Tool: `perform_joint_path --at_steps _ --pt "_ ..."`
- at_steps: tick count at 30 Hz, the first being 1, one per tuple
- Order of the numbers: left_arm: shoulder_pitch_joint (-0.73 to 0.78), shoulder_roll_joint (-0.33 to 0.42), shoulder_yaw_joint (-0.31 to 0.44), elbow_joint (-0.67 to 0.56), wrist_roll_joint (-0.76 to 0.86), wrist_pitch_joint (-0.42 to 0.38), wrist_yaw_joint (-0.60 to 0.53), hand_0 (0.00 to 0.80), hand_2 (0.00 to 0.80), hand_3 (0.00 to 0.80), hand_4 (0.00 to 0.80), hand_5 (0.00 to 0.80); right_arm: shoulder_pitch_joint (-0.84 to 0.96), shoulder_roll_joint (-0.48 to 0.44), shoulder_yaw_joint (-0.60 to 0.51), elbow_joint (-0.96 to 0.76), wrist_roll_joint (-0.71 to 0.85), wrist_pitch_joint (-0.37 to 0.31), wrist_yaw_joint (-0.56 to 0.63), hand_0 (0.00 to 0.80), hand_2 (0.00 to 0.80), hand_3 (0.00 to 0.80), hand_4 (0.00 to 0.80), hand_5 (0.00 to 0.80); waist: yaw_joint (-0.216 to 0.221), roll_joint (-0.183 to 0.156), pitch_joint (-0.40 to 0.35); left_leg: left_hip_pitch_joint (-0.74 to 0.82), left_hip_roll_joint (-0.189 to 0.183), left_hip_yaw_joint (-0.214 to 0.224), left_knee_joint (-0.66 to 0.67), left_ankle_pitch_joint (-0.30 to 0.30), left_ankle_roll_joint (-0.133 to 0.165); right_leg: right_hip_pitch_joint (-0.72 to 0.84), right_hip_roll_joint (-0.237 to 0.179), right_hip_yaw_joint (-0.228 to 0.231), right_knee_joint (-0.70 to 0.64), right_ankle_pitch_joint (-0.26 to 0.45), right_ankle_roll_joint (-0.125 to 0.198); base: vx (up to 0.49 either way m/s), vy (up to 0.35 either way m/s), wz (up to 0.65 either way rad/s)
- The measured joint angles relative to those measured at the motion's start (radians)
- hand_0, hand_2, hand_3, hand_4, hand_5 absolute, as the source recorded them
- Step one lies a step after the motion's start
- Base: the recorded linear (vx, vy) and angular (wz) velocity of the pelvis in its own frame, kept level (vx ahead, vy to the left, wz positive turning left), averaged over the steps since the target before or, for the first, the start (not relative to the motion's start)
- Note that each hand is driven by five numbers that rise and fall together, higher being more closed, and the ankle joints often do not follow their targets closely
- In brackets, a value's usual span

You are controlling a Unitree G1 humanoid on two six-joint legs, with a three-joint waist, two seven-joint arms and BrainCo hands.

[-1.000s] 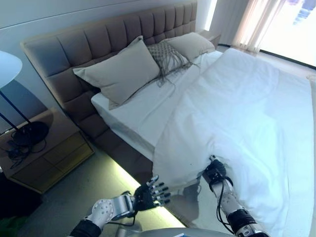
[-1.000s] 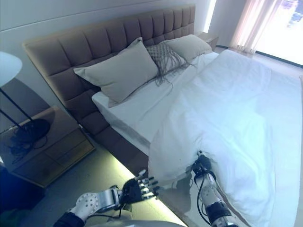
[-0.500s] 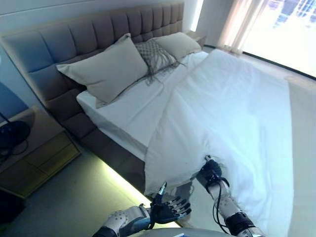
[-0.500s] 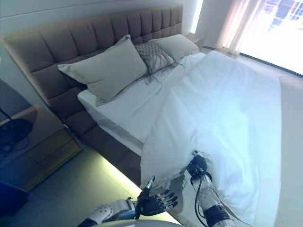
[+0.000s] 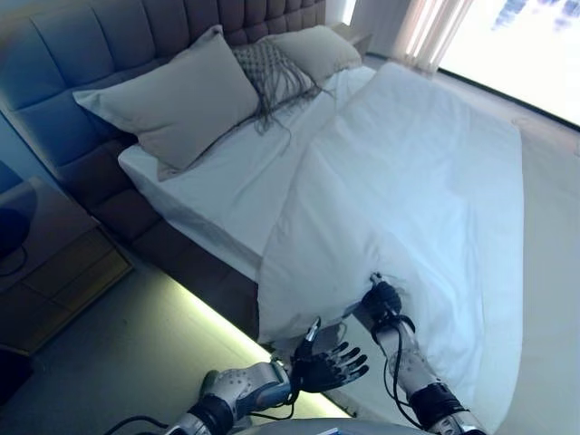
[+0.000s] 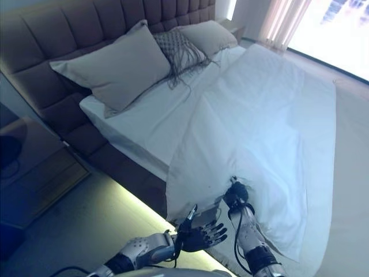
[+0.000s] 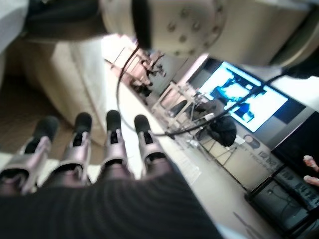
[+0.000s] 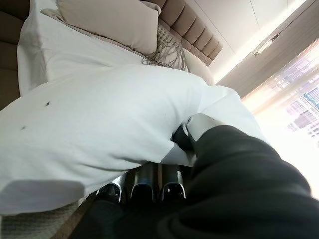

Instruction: Make the bed neatly

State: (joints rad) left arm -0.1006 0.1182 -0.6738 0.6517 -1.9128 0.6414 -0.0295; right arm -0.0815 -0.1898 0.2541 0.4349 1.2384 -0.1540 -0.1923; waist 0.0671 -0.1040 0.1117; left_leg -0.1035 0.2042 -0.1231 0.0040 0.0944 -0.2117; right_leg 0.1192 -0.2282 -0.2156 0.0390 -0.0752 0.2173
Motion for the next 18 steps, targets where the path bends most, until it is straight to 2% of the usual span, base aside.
perform_joint_path --at_steps 5,10,15,18 --pt "-0.022 -0.002 -0.056 -0.004 0.000 -0.019 0.052 0.000 0.000 0.000 0.000 0.000 -0.041 0.008 -0.001 -0.006 0.000 -0.001 -0.014 0.800 0.800 0.800 0.800 0.800 -0.001 0.008 0.056 -0.040 0.004 -0.014 0.037 -0.005 -0.003 -0.034 0.006 0.002 0.029 -0.003 -0.005 -0.131 -0.041 0.00" --pt "-0.112 -0.027 -0.100 -0.004 0.000 -0.057 0.107 0.000 0.000 0.000 0.000 0.000 -0.138 0.018 0.000 -0.006 0.000 -0.020 -0.019 0.800 0.800 0.800 0.800 0.800 -0.008 0.024 0.112 -0.140 -0.001 -0.019 0.098 -0.002 0.001 -0.146 0.005 0.024 0.098 -0.005 -0.007 -0.257 -0.004 -0.08" --pt "-0.250 -0.074 -0.107 0.002 0.000 -0.098 0.109 0.000 0.000 0.000 0.000 0.000 -0.283 0.018 0.009 -0.008 -0.005 -0.021 -0.068 0.800 0.800 0.800 0.800 0.800 -0.028 0.032 0.177 -0.232 -0.019 -0.017 0.140 0.005 0.016 -0.269 -0.021 0.058 0.170 -0.006 0.000 -0.212 0.053 -0.09" --pt "-0.328 -0.115 -0.107 0.001 -0.002 -0.159 0.114 0.000 0.000 0.000 0.000 0.000 -0.347 0.016 0.011 -0.044 -0.011 -0.017 -0.080 0.800 0.800 0.800 0.800 0.800 -0.042 0.042 0.217 -0.294 -0.037 -0.002 0.176 0.004 0.027 -0.347 -0.039 0.085 0.207 -0.006 0.002 -0.213 0.136 -0.13"
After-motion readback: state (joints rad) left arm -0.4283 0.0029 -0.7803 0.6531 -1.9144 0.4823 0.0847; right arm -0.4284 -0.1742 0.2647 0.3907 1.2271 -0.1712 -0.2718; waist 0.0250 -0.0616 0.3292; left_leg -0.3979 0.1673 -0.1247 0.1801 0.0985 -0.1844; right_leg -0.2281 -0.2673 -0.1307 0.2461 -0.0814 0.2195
